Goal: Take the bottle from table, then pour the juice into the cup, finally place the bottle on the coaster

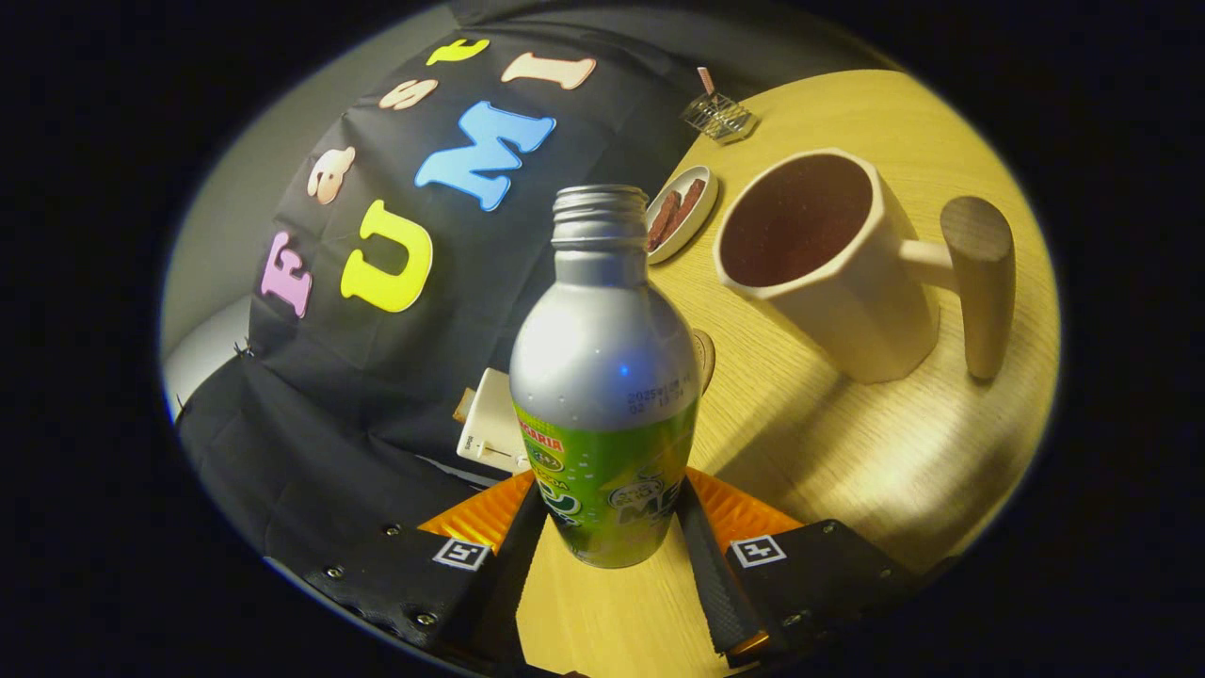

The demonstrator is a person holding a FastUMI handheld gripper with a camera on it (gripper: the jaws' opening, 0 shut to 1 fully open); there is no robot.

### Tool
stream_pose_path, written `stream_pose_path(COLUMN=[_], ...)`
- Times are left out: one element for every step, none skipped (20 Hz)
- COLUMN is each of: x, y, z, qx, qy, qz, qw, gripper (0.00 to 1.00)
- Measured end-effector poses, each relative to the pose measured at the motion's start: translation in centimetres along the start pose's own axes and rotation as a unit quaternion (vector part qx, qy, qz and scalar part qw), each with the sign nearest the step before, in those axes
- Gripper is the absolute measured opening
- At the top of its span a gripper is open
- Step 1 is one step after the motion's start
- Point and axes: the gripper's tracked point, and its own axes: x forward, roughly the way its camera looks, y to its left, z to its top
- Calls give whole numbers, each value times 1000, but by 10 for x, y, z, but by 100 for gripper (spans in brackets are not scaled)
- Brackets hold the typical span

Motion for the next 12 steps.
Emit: stream_pose_path(x=[-1, 0, 1, 2, 1, 1, 1, 1, 1, 2, 2, 1], y=[0, 1, 1, 2, 3, 4, 5, 8, 11, 14, 15, 17], z=[1, 3, 1, 1, 1, 2, 4, 6, 7, 8, 7, 6], qx=[13, 24, 32, 39, 47, 58, 71, 85, 98, 110, 120, 127], qy=[1, 1, 3, 5, 7, 7, 6, 4, 2, 2, 3, 5], qz=[2, 3, 4, 6, 7, 10, 14, 19, 23, 26, 28, 30], qw=[1000, 1000, 999, 999, 999, 998, 997, 996, 995, 994, 992, 991], gripper=[78, 78, 78, 78, 78, 78, 78, 78, 78, 78, 78, 78])
